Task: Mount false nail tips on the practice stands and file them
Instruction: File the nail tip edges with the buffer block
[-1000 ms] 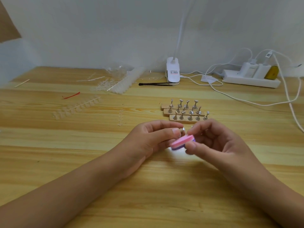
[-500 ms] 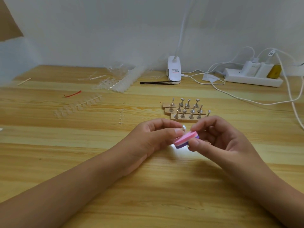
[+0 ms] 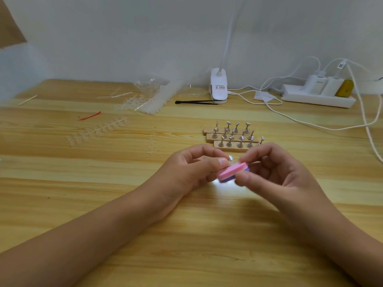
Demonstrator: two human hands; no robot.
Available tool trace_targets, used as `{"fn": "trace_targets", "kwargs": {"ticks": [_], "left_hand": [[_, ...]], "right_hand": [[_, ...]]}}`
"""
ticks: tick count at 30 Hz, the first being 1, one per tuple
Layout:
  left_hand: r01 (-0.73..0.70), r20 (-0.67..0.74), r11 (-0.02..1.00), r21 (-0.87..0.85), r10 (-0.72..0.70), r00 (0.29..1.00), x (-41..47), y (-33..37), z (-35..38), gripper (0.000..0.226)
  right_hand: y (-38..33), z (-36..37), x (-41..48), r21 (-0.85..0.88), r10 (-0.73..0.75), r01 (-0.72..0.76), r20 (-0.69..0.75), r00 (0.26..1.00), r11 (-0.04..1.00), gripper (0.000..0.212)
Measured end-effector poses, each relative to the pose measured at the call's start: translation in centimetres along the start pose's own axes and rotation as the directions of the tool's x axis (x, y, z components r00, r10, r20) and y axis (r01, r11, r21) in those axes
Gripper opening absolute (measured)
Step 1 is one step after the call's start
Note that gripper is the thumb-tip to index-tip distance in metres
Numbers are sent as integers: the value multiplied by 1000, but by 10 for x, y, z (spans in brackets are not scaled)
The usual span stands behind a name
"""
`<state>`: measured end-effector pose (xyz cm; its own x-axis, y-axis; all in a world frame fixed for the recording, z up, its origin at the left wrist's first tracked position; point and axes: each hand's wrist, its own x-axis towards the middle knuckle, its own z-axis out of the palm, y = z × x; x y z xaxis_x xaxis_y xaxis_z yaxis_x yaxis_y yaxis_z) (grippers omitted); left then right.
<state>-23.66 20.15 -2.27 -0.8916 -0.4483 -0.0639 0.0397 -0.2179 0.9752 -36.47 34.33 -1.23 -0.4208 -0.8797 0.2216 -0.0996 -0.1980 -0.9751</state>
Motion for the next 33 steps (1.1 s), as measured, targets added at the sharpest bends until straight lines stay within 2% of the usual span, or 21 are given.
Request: {"fn": "trace_targets", "kwargs": {"ticks": [2, 6, 10, 14, 18, 22, 26, 30, 33], "left_hand": [[2, 5, 1000, 28, -2, 1000, 0, 0, 0, 11], [-1, -6, 999, -35, 1, 1000, 1, 0, 0, 8], [12, 3, 998, -56, -12, 1000, 1, -1, 0, 13], [10, -17, 996, -90, -12, 1000, 3, -1, -2, 20], [10, -15, 998, -61, -11, 1000, 2, -3, -3, 20], [0, -12, 994, -112, -2, 1000, 3, -2, -3, 21], [-10, 4, 996, -85, 10, 1000, 3, -3, -2, 17], [-3, -2, 992, -125, 3, 1000, 4, -3, -4, 20], [-9, 10, 998, -57, 10, 1000, 3, -5, -4, 16]], "right_hand": [[0, 3, -1, -31, 1, 0, 28, 1000, 1000, 33], [-2, 2, 1, 30, -46, 49, -95, 994, 998, 37], [2, 5, -3, -46, 1, 2, 71, 998, 999, 30], [0, -2, 1, -14, -53, 52, -87, 995, 999, 30], [3, 3, -1, -36, -50, 50, 1, 999, 998, 29], [2, 0, 0, -7, -89, 88, -105, 990, 996, 28], [2, 4, 0, -39, -62, 61, -19, 998, 997, 33], [2, -2, 3, -13, -88, 87, -123, 988, 996, 33], [3, 2, 1, -31, -64, 64, 6, 998, 997, 34]]}}
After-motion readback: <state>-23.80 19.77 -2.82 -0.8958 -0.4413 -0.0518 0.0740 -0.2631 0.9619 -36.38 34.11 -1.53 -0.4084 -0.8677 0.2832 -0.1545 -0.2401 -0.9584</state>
